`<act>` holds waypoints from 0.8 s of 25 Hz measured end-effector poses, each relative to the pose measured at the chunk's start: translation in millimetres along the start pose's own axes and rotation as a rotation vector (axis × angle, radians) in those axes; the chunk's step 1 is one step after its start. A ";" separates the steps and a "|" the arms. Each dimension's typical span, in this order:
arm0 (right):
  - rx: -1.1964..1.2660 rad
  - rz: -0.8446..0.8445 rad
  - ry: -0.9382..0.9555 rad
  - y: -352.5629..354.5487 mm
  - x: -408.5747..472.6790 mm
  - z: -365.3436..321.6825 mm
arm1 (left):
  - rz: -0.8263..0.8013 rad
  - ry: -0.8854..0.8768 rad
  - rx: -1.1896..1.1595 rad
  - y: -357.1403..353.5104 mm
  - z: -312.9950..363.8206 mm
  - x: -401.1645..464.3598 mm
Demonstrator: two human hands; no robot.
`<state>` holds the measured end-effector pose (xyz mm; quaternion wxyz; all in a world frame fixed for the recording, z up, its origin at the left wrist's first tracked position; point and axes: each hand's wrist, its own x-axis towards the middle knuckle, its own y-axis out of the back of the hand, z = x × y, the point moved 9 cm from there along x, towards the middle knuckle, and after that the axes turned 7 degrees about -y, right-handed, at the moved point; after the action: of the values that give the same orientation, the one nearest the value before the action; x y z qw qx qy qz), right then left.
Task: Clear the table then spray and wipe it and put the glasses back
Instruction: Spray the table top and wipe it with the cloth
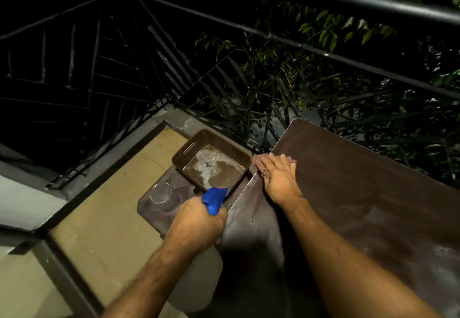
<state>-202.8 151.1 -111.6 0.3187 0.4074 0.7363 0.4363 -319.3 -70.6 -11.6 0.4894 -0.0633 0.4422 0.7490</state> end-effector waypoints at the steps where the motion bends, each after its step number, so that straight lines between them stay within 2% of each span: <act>1: 0.024 -0.007 0.018 -4.0 -12.6 -3.9 | -0.009 0.001 0.002 -0.3 0.1 -0.8; 4: 0.063 0.048 0.056 -7.2 -72.6 -1.0 | -0.046 -0.003 0.031 -1.4 -0.7 -4.9; 8: 0.076 0.120 -0.219 15.1 -68.8 56.7 | -0.012 0.007 0.037 7.9 -13.1 -13.7; 10: 0.044 0.107 -0.236 17.4 -65.5 55.8 | -0.003 0.005 0.066 10.2 -21.2 -17.2; 11: 0.030 0.083 -0.166 11.4 -69.2 41.4 | -0.003 0.017 0.071 10.0 -25.5 -18.7; 15: -0.083 -0.182 0.333 -41.5 -134.4 -52.9 | -0.031 0.106 0.003 3.1 -36.7 -23.4; 16: -0.118 -0.205 0.421 -46.3 -146.8 -65.8 | -0.032 0.123 -0.017 3.1 -36.3 -24.3; 18: -0.127 -0.199 0.489 -47.1 -140.9 -65.7 | -0.018 0.129 -0.012 4.6 -36.6 -27.7; 20: -0.058 -0.149 0.373 -37.3 -109.9 -47.4 | 0.006 0.099 0.047 7.2 -38.7 -30.6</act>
<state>-202.8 25.7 -113.1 0.2199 0.2546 0.7977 0.5005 -322.4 -120.2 -14.4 0.4661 -0.0872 0.4836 0.7358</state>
